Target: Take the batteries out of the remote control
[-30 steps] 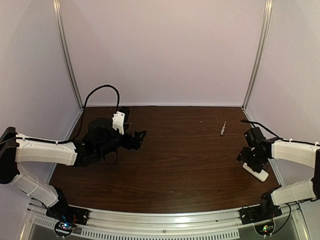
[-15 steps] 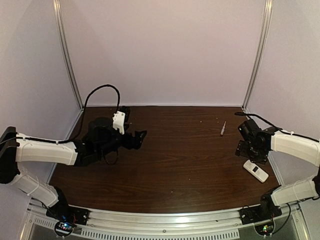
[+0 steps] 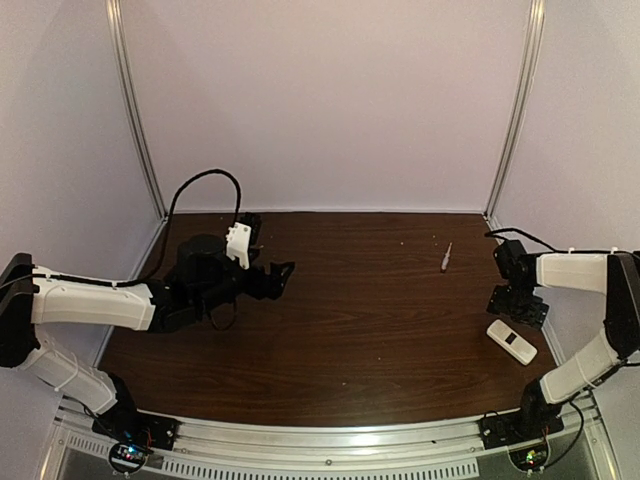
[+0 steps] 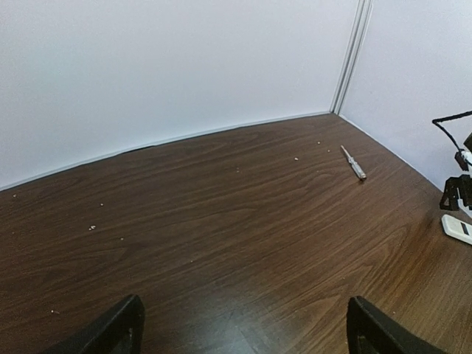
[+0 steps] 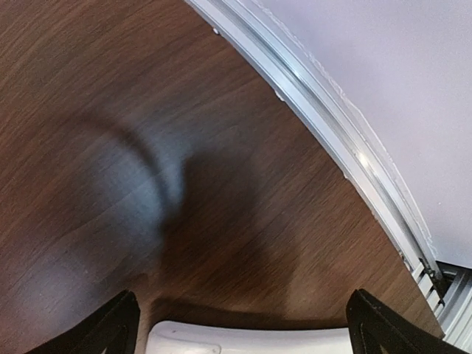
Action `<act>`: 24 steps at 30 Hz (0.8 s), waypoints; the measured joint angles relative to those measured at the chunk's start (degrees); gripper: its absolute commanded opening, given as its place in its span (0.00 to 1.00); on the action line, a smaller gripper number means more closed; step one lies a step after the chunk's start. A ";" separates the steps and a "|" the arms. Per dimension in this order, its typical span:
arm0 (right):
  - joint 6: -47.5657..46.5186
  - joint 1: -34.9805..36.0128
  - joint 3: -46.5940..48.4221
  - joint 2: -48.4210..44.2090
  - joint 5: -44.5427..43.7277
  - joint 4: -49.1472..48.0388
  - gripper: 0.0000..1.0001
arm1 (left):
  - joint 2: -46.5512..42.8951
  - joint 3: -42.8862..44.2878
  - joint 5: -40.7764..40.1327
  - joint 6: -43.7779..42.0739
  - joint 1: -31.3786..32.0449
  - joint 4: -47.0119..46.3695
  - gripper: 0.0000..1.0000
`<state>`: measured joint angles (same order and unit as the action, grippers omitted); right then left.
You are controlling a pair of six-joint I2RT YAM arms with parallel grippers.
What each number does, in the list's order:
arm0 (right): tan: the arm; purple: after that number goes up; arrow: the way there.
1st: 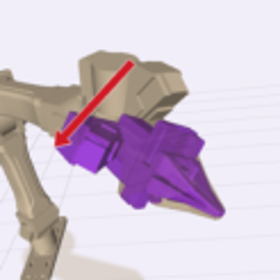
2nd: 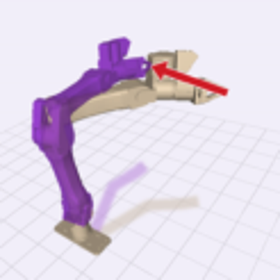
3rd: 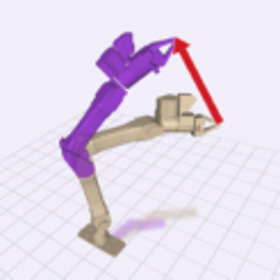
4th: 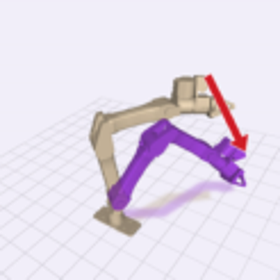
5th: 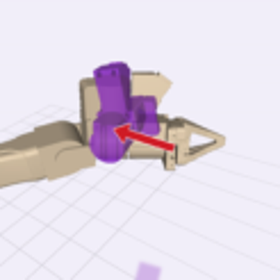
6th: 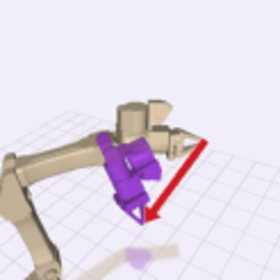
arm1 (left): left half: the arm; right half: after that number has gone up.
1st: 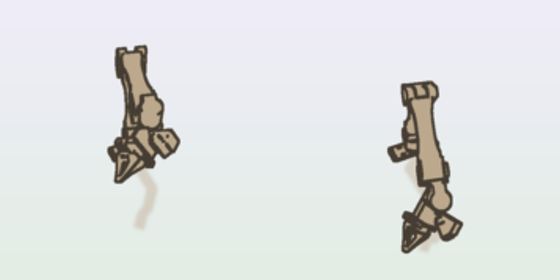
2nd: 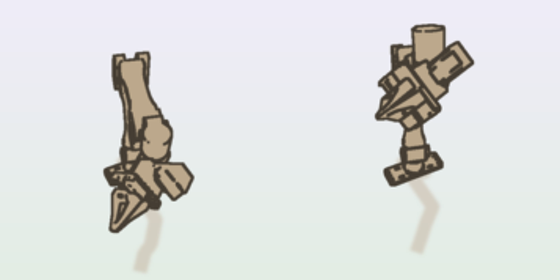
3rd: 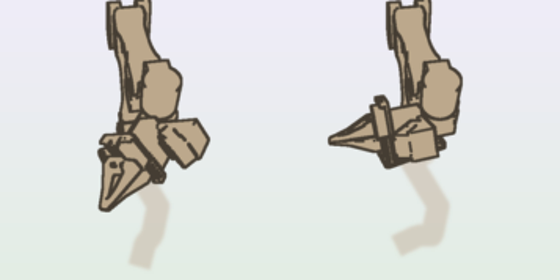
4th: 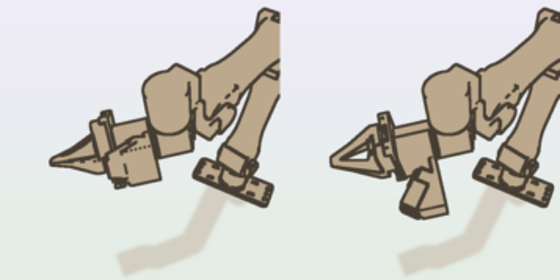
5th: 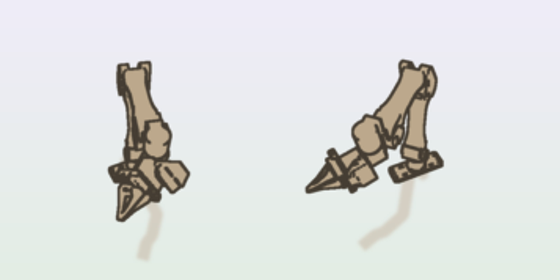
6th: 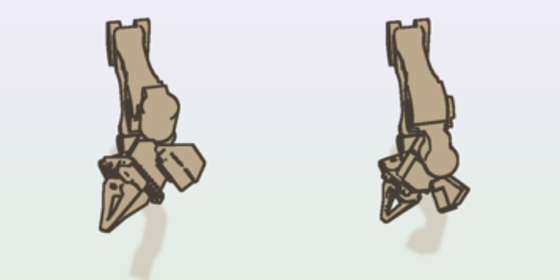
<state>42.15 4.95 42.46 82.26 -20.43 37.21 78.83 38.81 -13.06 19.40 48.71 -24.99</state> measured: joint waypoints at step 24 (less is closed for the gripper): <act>0.74 -3.96 -13.88 -12.68 20.76 -17.57 0.46 | 0.04 0.26 0.04 -0.04 0.00 0.07 0.97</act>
<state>42.89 0.99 28.58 69.58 0.34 19.64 78.87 39.07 -13.02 19.35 48.71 -24.93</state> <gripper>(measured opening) 0.461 0.974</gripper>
